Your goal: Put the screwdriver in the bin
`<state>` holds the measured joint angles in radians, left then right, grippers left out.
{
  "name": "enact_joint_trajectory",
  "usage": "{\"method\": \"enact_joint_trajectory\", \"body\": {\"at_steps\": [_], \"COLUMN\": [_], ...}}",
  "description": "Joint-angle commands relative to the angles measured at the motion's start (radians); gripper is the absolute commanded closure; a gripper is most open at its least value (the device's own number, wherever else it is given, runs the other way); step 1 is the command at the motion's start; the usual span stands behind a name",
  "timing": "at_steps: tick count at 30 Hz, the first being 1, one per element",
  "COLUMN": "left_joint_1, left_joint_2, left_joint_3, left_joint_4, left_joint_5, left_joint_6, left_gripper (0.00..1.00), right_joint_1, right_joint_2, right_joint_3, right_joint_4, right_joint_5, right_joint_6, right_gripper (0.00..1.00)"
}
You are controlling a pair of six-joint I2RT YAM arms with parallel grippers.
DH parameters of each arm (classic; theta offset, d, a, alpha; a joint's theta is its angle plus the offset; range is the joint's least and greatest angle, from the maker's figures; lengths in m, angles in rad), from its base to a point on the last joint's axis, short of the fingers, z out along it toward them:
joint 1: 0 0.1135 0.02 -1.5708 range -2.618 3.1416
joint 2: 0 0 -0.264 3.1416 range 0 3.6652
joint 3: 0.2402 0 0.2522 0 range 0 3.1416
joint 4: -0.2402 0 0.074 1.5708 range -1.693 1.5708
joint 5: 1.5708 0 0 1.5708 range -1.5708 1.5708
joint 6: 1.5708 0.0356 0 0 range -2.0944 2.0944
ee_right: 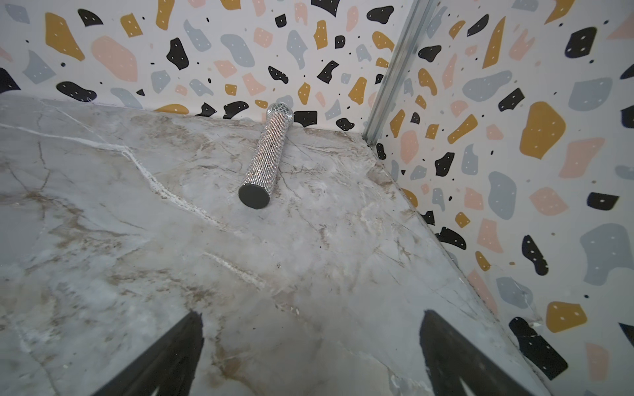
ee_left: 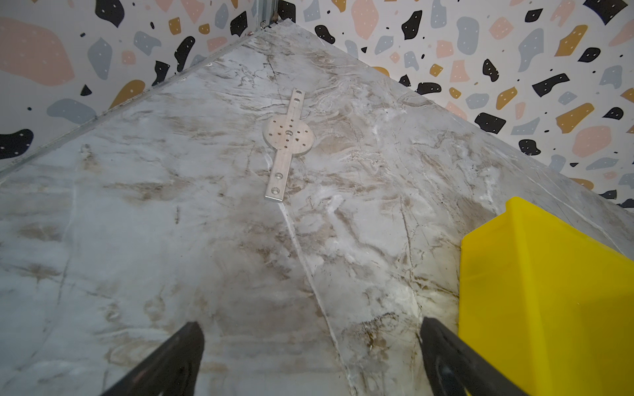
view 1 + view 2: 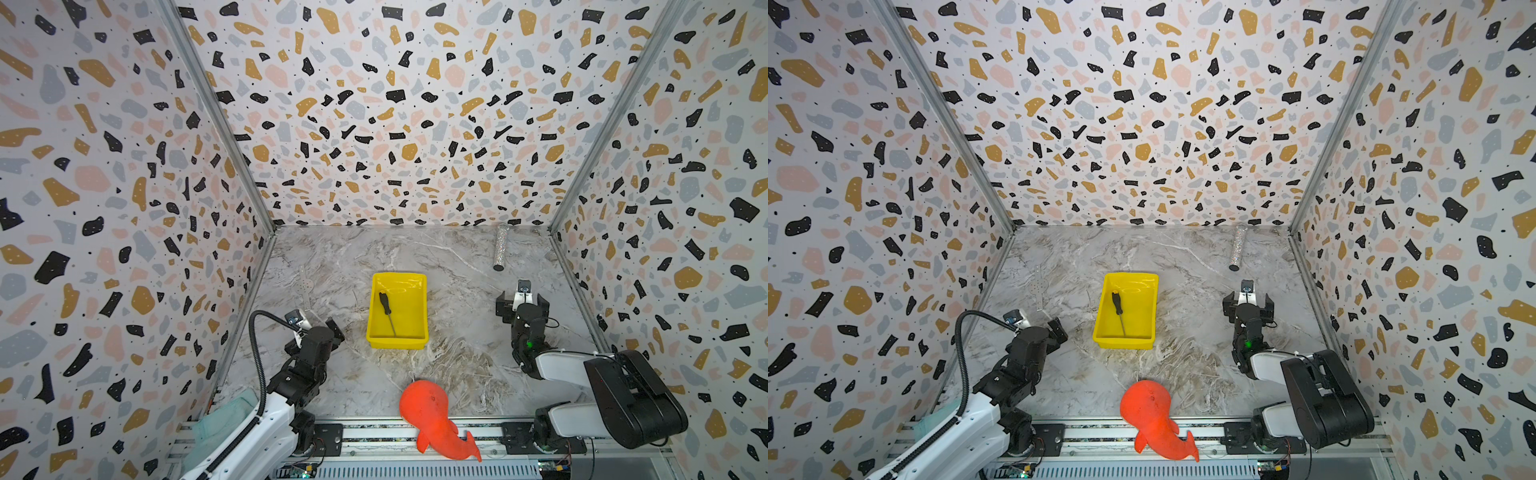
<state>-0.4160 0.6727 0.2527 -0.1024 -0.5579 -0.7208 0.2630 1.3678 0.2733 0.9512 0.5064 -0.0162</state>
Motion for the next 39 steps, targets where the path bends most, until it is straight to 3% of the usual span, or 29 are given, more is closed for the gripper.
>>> {"method": "enact_joint_trajectory", "body": {"at_steps": [1, 6, 10, 13, 18, 21, 23, 27, 32, 36, 39], "left_joint_1": [-0.001, -0.001, -0.002, -0.001, -0.001, -0.002, -0.001, -0.001, -0.001, -0.001, -0.001], "left_joint_2": [-0.002, 0.001, 0.011, 0.02, 0.03, 0.028, 0.028, 0.027, 0.023, 0.031, 0.055], "left_joint_3": [-0.007, -0.008, -0.008, -0.004, -0.001, -0.003, -0.004, -0.008, -0.034, -0.037, 0.015], "left_joint_4": [0.029, 0.033, 0.039, 0.041, 0.036, 0.036, 0.035, 0.03, 0.075, 0.162, 0.189], "left_joint_5": [0.003, 0.006, 0.006, 0.007, 0.004, 0.0, -0.002, -0.012, -0.02, -0.007, -0.1], "left_joint_6": [0.013, 0.013, 0.014, 0.014, 0.01, 0.005, 0.003, -0.012, -0.033, 0.028, 0.049], "left_gripper": [0.01, 0.01, 0.01, 0.01, 0.0, 0.0, 0.0, 0.0, 0.0, 0.0, 0.0], "right_joint_1": [-0.022, -0.083, -0.112, -0.173, -0.177, -0.173, -0.149, -0.131, -0.135, -0.136, -0.137], "right_joint_2": [0.019, 0.085, 0.066, 0.06, 0.051, 0.061, 0.148, 0.128, 0.127, 0.127, 0.125], "right_joint_3": [-0.006, -0.035, -0.039, -0.042, -0.057, -0.13, -0.194, -0.08, -0.09, -0.091, -0.089], "right_joint_4": [0.114, 0.239, 0.208, 0.199, 0.219, 0.346, 0.603, 0.329, 0.351, 0.35, 0.345], "right_joint_5": [-0.041, -0.054, -0.108, -0.217, -0.239, -0.316, -0.274, -0.263, -0.278, -0.278, -0.28], "right_joint_6": [0.0, 0.036, 0.069, 0.1, 0.093, 0.058, 0.025, 0.031, 0.022, 0.021, 0.022], "right_gripper": [0.01, 0.0, 0.01, 0.01, 0.01, 0.01, 0.01, 0.01, 0.01, 0.01, 0.01]}}
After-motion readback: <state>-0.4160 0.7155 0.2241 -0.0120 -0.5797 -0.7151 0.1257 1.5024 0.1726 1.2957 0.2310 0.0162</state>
